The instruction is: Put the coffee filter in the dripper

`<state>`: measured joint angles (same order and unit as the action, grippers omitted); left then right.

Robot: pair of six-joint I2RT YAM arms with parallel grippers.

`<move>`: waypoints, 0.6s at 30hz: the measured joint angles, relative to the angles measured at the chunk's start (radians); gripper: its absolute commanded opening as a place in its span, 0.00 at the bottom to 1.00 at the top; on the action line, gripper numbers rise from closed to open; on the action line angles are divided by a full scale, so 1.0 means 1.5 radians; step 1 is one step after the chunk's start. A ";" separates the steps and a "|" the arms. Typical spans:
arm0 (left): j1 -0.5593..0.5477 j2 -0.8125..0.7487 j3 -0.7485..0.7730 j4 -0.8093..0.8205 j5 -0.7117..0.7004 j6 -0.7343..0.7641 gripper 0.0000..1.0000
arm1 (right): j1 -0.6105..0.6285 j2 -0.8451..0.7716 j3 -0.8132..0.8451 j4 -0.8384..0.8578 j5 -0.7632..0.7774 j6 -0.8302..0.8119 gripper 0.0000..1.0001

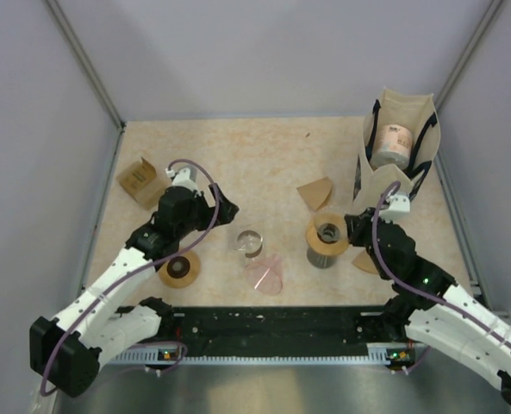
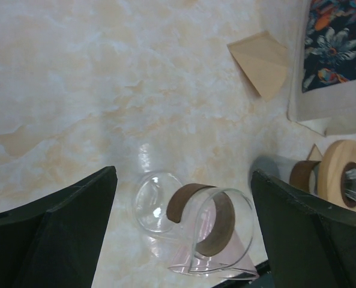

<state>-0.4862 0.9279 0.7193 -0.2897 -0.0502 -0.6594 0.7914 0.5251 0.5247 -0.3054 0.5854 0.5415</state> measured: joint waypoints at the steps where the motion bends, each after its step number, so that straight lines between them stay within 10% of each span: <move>1: 0.000 0.007 0.004 0.002 0.024 -0.001 0.99 | -0.001 0.007 0.003 0.001 -0.004 -0.004 0.00; 18: -0.205 0.327 0.310 0.093 0.222 -0.063 0.75 | -0.002 0.008 0.009 -0.001 -0.035 -0.028 0.00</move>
<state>-0.7940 1.4189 1.1843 -0.1497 0.2832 -0.7536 0.7887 0.5373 0.5381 -0.3073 0.5323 0.4992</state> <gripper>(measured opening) 0.808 0.073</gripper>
